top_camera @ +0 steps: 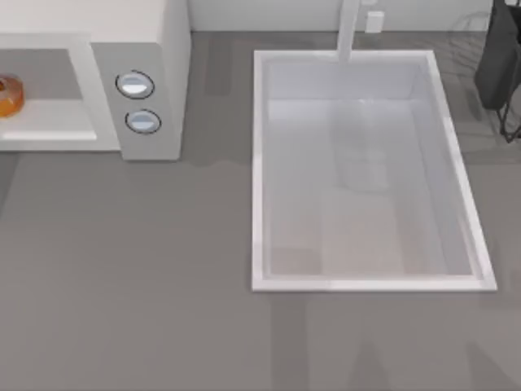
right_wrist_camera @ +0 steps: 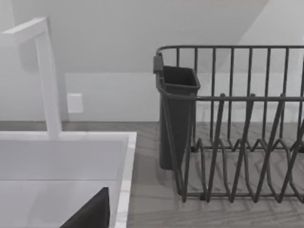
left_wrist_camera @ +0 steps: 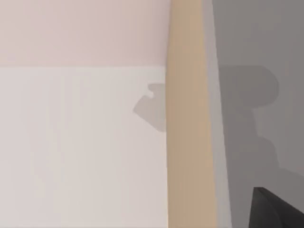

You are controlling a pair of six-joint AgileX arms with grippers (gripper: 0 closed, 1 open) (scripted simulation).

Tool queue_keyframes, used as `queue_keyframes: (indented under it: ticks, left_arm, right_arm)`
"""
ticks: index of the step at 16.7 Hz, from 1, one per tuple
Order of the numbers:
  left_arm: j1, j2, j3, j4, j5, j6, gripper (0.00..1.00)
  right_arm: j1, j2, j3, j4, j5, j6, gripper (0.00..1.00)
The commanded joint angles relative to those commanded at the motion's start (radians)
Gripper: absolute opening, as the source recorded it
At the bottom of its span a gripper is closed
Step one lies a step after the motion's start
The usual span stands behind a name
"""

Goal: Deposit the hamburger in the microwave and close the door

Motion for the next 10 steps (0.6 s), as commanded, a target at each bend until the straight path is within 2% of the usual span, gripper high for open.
queue_keyframes:
  ticks: [3, 7, 10]
  left_arm:
    - [-0.036, -0.063, -0.07, 0.037, -0.019, -0.04, 0.0]
    - [-0.122, -0.215, -0.277, 0.127, -0.056, -0.126, 0.0]
    - [-0.165, -0.299, -0.371, 0.179, -0.08, -0.18, 0.0]
  right_arm:
    - [0.0, 0.0, 0.0, 0.0, 0.0, 0.0, 1.0]
    - [0.0, 0.0, 0.0, 0.0, 0.0, 0.0, 1.0]
    - [0.0, 0.0, 0.0, 0.0, 0.0, 0.0, 1.0]
